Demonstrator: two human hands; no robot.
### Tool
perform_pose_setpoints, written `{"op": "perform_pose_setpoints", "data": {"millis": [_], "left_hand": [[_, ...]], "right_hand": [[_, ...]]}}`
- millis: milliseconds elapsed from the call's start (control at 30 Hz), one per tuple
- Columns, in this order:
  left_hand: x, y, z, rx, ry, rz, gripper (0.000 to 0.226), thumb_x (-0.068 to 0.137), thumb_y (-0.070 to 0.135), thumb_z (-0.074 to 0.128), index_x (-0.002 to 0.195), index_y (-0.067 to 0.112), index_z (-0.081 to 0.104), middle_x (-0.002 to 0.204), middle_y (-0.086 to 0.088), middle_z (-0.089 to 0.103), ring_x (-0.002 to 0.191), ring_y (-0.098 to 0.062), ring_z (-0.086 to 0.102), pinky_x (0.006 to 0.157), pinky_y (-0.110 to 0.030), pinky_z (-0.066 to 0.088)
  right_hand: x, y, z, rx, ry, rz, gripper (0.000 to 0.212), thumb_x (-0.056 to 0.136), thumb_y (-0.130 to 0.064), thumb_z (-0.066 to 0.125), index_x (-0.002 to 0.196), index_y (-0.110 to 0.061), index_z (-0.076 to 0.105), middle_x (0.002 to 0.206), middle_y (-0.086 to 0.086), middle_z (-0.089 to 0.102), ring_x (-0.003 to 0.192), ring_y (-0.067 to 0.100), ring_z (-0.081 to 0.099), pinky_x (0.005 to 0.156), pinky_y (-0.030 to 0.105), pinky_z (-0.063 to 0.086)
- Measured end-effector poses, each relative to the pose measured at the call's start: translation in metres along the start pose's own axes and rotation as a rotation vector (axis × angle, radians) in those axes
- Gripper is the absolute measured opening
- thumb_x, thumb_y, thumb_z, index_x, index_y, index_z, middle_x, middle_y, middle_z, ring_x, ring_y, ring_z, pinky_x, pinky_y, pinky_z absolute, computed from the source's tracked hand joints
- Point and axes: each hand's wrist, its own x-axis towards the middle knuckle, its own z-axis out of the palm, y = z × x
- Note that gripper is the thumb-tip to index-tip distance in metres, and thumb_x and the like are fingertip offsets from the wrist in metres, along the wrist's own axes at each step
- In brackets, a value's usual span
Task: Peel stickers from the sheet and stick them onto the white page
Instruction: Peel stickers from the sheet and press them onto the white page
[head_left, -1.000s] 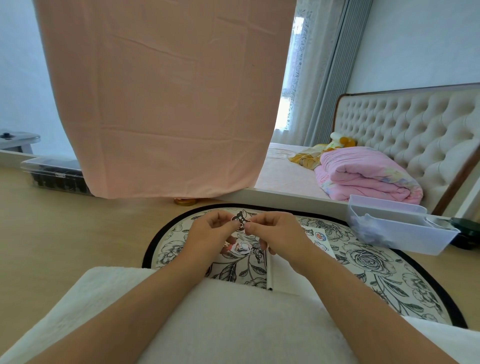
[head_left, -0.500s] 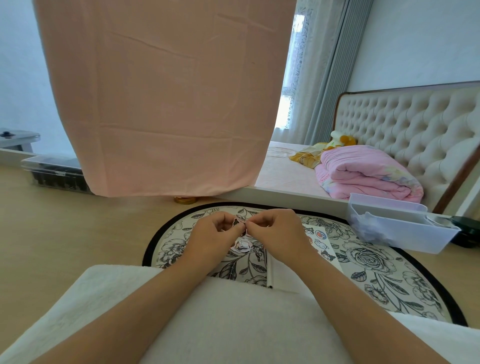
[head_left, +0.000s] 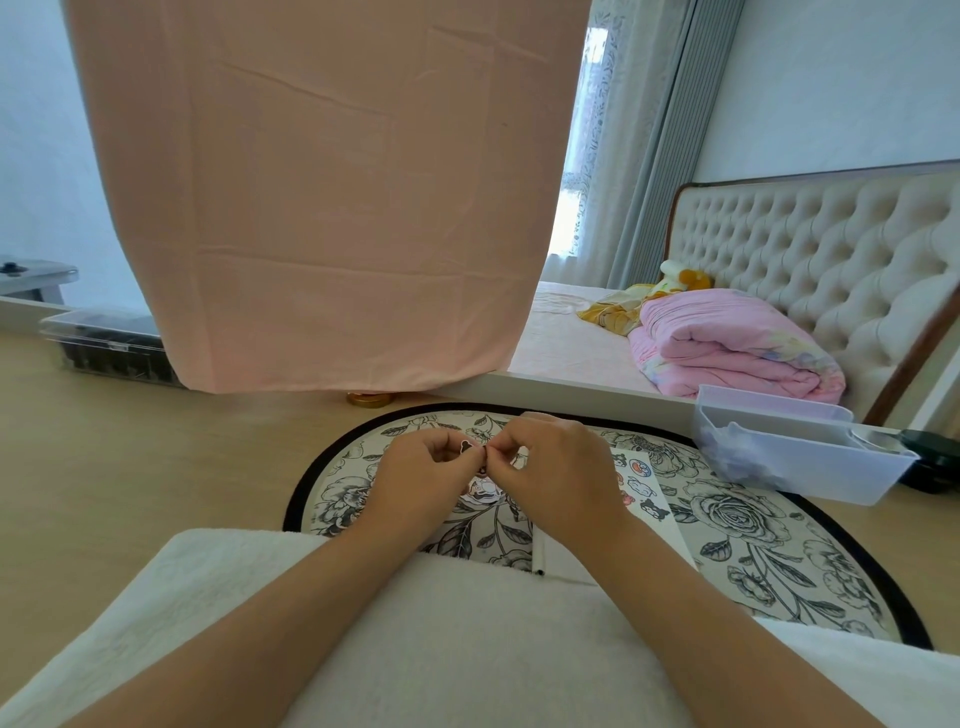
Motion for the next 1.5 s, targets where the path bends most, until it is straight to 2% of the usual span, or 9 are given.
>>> {"op": "perform_pose_setpoints", "data": {"millis": [100, 233, 367, 667, 867, 1033, 1167, 1333, 1500], "left_hand": [[0.002, -0.001, -0.002, -0.018, 0.014, -0.004, 0.013, 0.089, 0.018, 0.067, 0.077, 0.019, 0.074, 0.072, -0.007, 0.073, 0.062, -0.014, 0.065, 0.056, -0.025, 0.049], [0.003, 0.000, -0.004, -0.049, 0.004, 0.007, 0.014, 0.090, 0.022, 0.070, 0.078, 0.015, 0.073, 0.072, -0.009, 0.072, 0.059, -0.011, 0.063, 0.052, -0.021, 0.048], [0.002, 0.001, -0.004, -0.079, -0.044, -0.005, 0.014, 0.091, 0.021, 0.070, 0.083, 0.010, 0.074, 0.071, -0.005, 0.073, 0.058, -0.007, 0.063, 0.051, -0.019, 0.048], [0.003, 0.001, -0.005, -0.157, -0.097, -0.070, 0.014, 0.092, 0.021, 0.069, 0.088, 0.009, 0.075, 0.080, -0.004, 0.075, 0.062, -0.006, 0.064, 0.054, -0.022, 0.050], [0.003, 0.000, -0.005, -0.114, -0.096, -0.038, 0.013, 0.092, 0.022, 0.068, 0.085, 0.012, 0.074, 0.071, 0.002, 0.073, 0.059, -0.006, 0.062, 0.055, -0.022, 0.049], [0.002, 0.001, -0.005, -0.085, -0.127, 0.001, 0.016, 0.091, 0.020, 0.070, 0.075, 0.018, 0.072, 0.059, 0.006, 0.067, 0.055, -0.006, 0.057, 0.054, -0.020, 0.047], [0.003, 0.001, -0.005, -0.080, -0.131, 0.007, 0.017, 0.090, 0.021, 0.070, 0.073, 0.020, 0.072, 0.061, 0.002, 0.068, 0.057, -0.010, 0.057, 0.056, -0.025, 0.048], [0.003, -0.001, -0.005, -0.079, -0.127, 0.024, 0.016, 0.090, 0.019, 0.070, 0.074, 0.018, 0.073, 0.063, 0.000, 0.068, 0.058, -0.011, 0.057, 0.054, -0.024, 0.047], [0.003, -0.002, -0.004, -0.055, -0.120, 0.066, 0.015, 0.089, 0.018, 0.070, 0.074, 0.018, 0.074, 0.061, -0.001, 0.066, 0.057, -0.013, 0.054, 0.057, -0.027, 0.045]], "right_hand": [[0.002, -0.002, -0.005, 0.167, -0.102, 0.068, 0.010, 0.085, -0.032, 0.070, 0.079, -0.033, 0.078, 0.071, -0.022, 0.069, 0.060, -0.005, 0.057, 0.056, 0.007, 0.037], [0.010, -0.002, -0.015, 0.617, -0.245, 0.355, 0.017, 0.088, -0.021, 0.071, 0.073, -0.020, 0.079, 0.068, -0.006, 0.073, 0.048, 0.002, 0.049, 0.053, 0.016, 0.042], [0.010, 0.002, -0.022, 0.764, -0.334, 0.459, 0.009, 0.089, -0.019, 0.074, 0.082, -0.016, 0.080, 0.074, 0.003, 0.075, 0.051, 0.007, 0.051, 0.046, 0.013, 0.040], [0.010, 0.005, -0.011, 0.558, -0.281, 0.347, 0.017, 0.091, -0.026, 0.070, 0.075, -0.021, 0.076, 0.058, -0.015, 0.064, 0.050, 0.000, 0.051, 0.057, 0.017, 0.043], [0.013, 0.009, -0.021, 0.719, -0.416, 0.433, 0.017, 0.096, -0.023, 0.066, 0.085, -0.016, 0.077, 0.081, 0.003, 0.075, 0.055, 0.012, 0.056, 0.047, 0.015, 0.041], [0.013, 0.012, -0.025, 0.638, -0.451, 0.381, 0.014, 0.093, -0.021, 0.069, 0.082, -0.018, 0.077, 0.066, -0.006, 0.070, 0.055, 0.008, 0.055, 0.048, 0.012, 0.041], [0.015, 0.014, -0.023, 0.593, -0.429, 0.321, 0.012, 0.091, -0.023, 0.072, 0.080, -0.021, 0.078, 0.072, 0.000, 0.073, 0.055, 0.010, 0.056, 0.054, 0.017, 0.047], [0.013, 0.013, -0.018, 0.439, -0.359, 0.195, 0.022, 0.090, -0.028, 0.069, 0.070, -0.036, 0.070, 0.068, -0.016, 0.069, 0.053, 0.004, 0.054, 0.062, 0.024, 0.052], [0.009, 0.010, -0.016, 0.174, -0.279, 0.027, 0.015, 0.090, -0.034, 0.061, 0.078, -0.033, 0.069, 0.076, -0.019, 0.066, 0.061, 0.003, 0.054, 0.060, 0.022, 0.045]]}}
